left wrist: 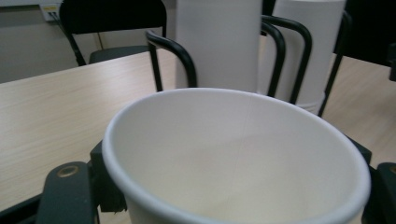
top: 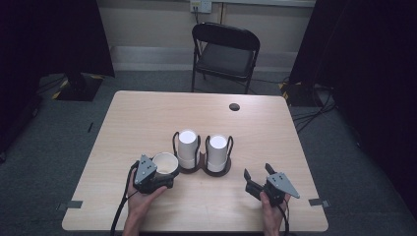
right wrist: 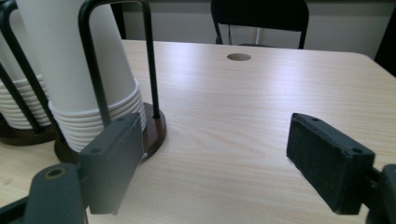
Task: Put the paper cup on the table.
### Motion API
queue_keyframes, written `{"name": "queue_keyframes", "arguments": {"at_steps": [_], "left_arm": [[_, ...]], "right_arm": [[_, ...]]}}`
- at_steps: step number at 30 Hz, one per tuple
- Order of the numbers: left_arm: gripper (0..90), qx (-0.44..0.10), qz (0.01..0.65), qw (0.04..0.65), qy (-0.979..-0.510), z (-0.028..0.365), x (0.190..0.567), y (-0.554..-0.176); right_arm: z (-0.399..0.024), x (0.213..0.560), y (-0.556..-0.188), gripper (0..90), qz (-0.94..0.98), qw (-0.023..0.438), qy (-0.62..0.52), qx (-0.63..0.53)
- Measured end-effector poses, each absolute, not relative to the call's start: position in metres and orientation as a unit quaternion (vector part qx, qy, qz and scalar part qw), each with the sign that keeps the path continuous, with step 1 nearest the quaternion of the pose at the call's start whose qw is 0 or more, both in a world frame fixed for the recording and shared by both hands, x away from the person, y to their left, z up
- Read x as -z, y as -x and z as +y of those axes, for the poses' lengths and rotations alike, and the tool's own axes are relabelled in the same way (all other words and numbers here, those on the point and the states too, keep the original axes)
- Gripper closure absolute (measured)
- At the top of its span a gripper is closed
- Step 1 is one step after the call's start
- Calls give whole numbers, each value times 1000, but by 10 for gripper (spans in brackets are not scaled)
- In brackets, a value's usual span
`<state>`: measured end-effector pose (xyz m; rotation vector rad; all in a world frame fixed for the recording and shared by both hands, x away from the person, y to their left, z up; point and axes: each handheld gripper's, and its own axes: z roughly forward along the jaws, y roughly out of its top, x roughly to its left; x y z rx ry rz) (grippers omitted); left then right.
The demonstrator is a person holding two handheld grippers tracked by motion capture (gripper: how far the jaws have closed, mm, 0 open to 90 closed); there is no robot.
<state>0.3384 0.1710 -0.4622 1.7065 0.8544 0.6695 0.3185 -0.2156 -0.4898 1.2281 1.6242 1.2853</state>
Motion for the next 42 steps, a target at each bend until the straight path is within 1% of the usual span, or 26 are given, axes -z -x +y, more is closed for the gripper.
{"name": "queue_keyframes", "arguments": {"at_steps": [1,8,14,19,24,28,30,33,38,42], "left_arm": [[221,-287,371,538,-700,175,462,-342],[221,-293,391,538,-687,184,463,-351],[222,-314,400,529,-679,190,459,-360],[221,-318,422,532,-662,200,458,-370],[220,-316,426,532,-660,204,455,-383],[219,-313,426,537,-657,203,445,-387],[218,-328,423,531,-657,204,442,-389],[217,-332,428,528,-655,207,441,-396],[212,-343,433,526,-646,214,447,-413],[210,-338,450,528,-636,219,457,-428]], "right_arm": [[-216,491,-319,200,628,359,-476,-500],[-214,494,-319,215,629,365,-471,-499],[-215,494,-320,194,633,363,-466,-501],[-216,495,-317,141,624,369,-460,-513],[-218,496,-315,140,611,376,-463,-521],[-217,496,-315,135,607,381,-468,-517],[-217,496,-314,134,606,384,-466,-518],[-217,496,-313,135,604,385,-466,-519],[-216,496,-314,136,609,384,-466,-515],[-217,496,-314,136,604,383,-470,-517]]}}
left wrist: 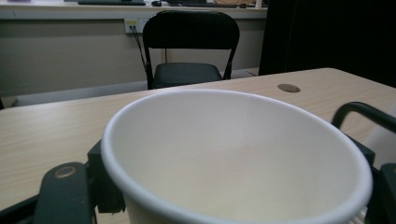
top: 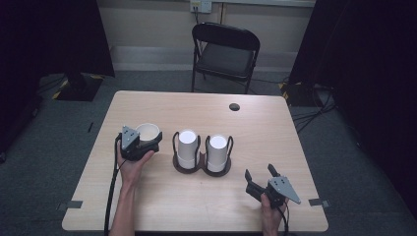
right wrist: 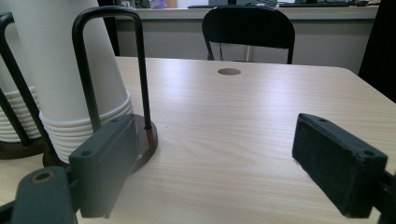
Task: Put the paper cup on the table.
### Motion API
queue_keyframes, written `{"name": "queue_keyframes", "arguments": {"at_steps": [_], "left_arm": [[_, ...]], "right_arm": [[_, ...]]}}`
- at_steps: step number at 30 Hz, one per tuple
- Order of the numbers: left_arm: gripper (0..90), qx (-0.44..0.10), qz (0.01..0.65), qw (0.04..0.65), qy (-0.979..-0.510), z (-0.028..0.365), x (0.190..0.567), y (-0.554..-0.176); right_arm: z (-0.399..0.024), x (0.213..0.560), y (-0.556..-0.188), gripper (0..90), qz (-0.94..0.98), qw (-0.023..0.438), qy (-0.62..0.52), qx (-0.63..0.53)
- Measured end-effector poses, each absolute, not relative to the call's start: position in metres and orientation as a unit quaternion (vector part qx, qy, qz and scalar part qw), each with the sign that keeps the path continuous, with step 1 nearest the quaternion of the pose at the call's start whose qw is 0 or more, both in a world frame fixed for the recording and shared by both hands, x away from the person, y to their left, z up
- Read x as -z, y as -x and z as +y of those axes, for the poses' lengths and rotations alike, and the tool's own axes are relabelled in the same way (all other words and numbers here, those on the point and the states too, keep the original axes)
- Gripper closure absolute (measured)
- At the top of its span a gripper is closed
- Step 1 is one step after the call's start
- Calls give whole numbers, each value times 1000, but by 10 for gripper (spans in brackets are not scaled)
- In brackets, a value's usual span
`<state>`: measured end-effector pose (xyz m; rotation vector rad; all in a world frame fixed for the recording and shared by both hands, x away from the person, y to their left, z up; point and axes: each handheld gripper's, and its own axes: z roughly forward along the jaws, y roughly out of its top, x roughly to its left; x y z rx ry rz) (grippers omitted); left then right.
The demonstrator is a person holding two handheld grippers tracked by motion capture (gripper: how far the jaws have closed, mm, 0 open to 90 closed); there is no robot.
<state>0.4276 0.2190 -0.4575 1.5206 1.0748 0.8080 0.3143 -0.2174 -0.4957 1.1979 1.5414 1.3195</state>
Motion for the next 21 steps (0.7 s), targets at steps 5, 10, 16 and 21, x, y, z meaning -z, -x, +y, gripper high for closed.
{"name": "queue_keyframes", "arguments": {"at_steps": [5,10,16,21], "left_arm": [[208,-328,469,508,-644,224,466,-439],[205,-325,461,496,-661,219,475,-438],[204,-321,461,494,-664,218,479,-441],[202,-304,474,495,-662,219,485,-443]], "right_arm": [[-217,496,-314,137,607,384,-470,-514],[-217,496,-314,139,607,384,-469,-514],[-217,496,-314,139,607,384,-469,-514],[-217,496,-314,140,607,383,-469,-514]]}}
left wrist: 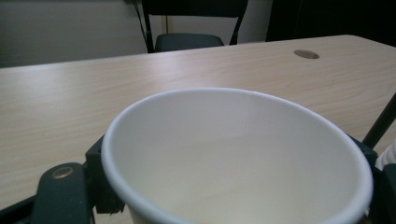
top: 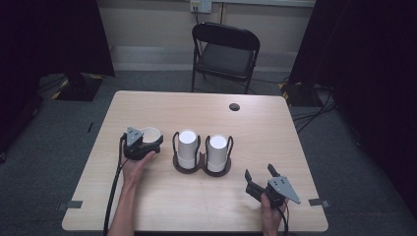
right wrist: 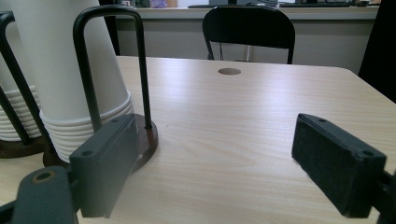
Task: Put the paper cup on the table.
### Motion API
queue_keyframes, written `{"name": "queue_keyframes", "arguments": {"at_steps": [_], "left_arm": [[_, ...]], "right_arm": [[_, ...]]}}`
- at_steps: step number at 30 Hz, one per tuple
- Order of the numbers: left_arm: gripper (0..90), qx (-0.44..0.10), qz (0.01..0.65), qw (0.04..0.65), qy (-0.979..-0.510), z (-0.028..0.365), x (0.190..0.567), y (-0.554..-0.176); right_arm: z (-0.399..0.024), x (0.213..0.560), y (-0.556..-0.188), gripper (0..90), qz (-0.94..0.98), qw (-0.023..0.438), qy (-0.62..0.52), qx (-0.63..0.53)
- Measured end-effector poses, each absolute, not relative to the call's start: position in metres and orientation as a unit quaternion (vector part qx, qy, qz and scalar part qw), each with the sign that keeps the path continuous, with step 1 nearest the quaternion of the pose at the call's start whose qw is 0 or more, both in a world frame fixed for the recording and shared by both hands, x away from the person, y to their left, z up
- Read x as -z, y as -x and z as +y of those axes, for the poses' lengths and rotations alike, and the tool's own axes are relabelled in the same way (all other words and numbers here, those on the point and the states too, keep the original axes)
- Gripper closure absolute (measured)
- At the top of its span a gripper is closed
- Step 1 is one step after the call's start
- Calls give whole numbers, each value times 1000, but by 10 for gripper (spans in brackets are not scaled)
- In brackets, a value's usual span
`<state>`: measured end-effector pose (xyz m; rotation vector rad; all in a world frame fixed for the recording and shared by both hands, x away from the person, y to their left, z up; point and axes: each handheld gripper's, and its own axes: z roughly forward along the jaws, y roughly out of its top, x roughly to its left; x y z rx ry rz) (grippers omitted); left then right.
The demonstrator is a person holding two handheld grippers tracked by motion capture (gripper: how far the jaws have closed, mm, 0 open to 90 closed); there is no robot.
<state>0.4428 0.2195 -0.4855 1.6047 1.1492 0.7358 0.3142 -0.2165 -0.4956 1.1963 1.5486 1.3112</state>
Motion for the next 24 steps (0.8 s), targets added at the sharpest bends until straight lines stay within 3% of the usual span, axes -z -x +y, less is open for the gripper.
{"name": "queue_keyframes", "arguments": {"at_steps": [24], "left_arm": [[155,-291,489,478,-669,221,490,-432]], "right_arm": [[-217,496,-315,140,606,381,-471,-516]]}}
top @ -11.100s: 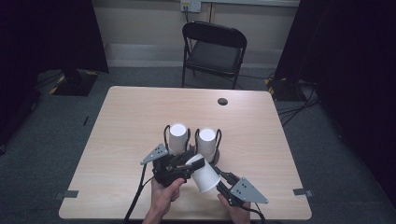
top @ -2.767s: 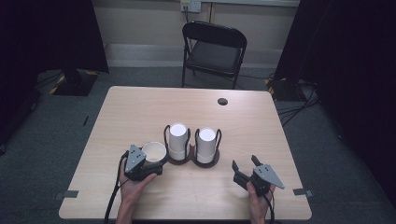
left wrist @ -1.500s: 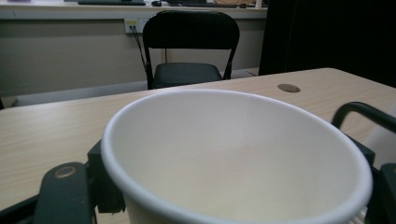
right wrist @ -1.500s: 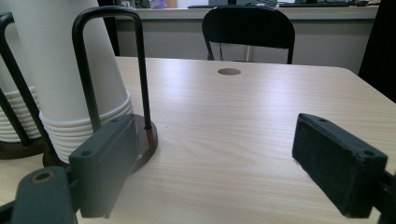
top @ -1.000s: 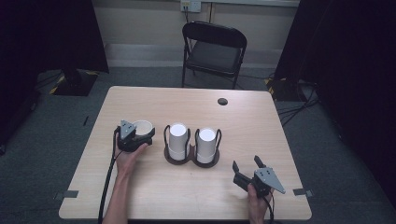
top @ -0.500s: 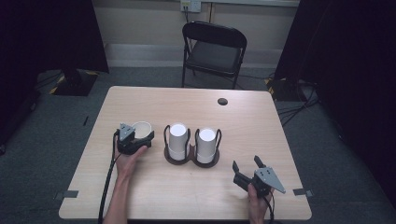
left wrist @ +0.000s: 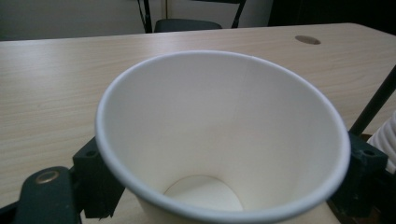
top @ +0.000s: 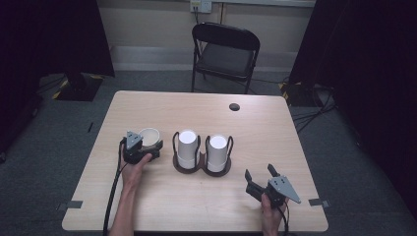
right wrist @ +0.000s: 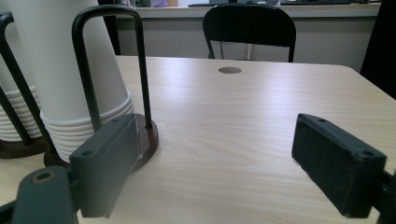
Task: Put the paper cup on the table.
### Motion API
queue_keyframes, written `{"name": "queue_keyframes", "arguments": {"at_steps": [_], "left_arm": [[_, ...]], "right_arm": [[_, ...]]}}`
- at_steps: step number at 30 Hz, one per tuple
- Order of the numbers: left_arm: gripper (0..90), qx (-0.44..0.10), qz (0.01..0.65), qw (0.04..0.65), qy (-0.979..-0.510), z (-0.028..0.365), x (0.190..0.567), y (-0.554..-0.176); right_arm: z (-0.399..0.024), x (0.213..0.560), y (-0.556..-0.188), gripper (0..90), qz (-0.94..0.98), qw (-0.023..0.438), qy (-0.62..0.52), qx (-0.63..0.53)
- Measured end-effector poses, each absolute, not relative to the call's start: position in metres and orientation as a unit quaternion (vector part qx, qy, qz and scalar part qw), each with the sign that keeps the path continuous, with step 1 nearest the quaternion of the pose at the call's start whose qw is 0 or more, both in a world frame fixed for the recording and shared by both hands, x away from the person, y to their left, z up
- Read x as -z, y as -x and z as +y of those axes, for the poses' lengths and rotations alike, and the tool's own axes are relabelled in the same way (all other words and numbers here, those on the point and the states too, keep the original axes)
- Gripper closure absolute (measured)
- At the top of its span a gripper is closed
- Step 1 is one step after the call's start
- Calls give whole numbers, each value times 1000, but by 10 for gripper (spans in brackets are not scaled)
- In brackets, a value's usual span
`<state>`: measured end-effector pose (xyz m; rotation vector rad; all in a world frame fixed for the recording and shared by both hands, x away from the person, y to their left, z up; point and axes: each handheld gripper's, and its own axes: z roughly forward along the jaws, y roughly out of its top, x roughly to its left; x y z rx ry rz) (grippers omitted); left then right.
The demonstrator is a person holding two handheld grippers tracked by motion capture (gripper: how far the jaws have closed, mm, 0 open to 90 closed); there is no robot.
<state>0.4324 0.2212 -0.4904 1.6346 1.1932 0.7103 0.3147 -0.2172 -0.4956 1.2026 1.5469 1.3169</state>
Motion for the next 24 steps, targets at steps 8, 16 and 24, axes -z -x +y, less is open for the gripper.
{"name": "queue_keyframes", "arguments": {"at_steps": [8,16,24], "left_arm": [[156,-295,489,469,-673,224,489,-427],[156,-311,485,466,-672,227,492,-412],[169,-303,500,469,-662,226,485,-391]], "right_arm": [[-218,496,-314,140,605,378,-472,-519],[-218,496,-314,140,604,376,-473,-520],[-218,496,-314,140,605,375,-472,-520]]}}
